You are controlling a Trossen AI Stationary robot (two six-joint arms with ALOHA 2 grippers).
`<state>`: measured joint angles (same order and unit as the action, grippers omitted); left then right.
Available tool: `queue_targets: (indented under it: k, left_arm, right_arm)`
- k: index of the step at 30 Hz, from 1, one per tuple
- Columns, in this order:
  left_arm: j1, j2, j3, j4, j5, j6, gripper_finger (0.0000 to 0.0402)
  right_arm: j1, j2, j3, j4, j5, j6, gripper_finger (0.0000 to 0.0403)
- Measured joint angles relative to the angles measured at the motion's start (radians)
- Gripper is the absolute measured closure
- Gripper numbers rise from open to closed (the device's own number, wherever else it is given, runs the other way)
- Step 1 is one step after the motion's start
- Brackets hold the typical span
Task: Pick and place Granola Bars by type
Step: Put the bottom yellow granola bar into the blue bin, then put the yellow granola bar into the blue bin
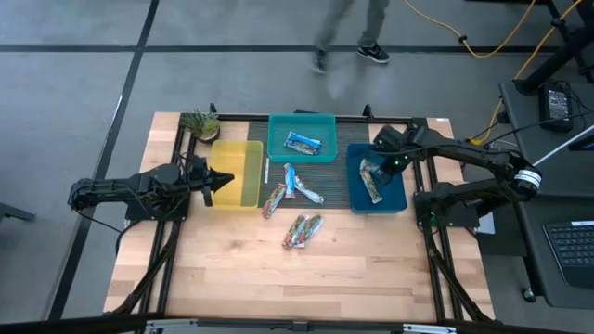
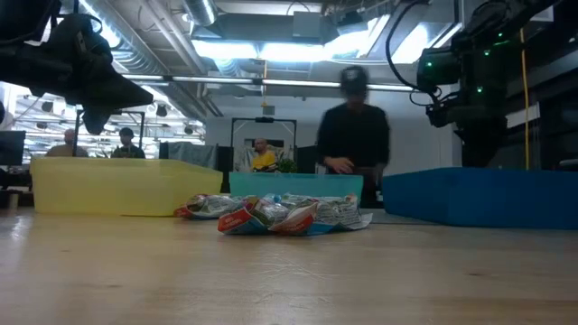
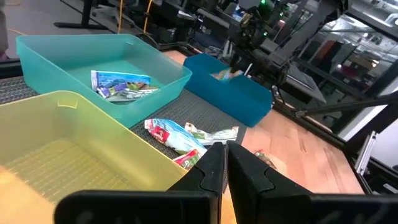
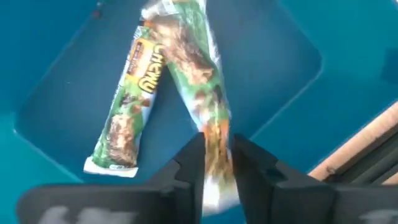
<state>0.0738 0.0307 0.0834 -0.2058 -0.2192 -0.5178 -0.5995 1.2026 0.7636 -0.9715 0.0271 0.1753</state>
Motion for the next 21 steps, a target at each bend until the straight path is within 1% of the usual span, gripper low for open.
queue_targets:
  k: [7, 10, 14, 18, 21]
  left_arm:
    - [0.0, 0.0, 0.0, 0.0, -0.008, -0.02, 0.0388]
    - [0.0, 0.0, 0.0, 0.0, -0.008, -0.02, 0.0388]
    - [0.0, 0.0, 0.0, 0.0, -0.007, -0.023, 0.0388]
    - [0.0, 0.0, 0.0, 0.0, -0.007, -0.025, 0.0388]
    - [0.0, 0.0, 0.0, 0.0, -0.006, -0.039, 0.0388]
  right_arm:
    - [0.0, 0.0, 0.031, 0.023, 0.0, -0.037, 0.0221]
    - [0.022, 0.0, 0.074, 0.067, -0.059, -0.106, 0.0195]
    - [0.093, 0.0, 0.171, 0.134, -0.158, -0.226, 0.0187]
    - [0.181, 0.04, 0.316, 0.145, -0.143, -0.345, 0.0192]
    - [0.233, 0.109, 0.446, 0.146, -0.12, -0.376, 0.0195]
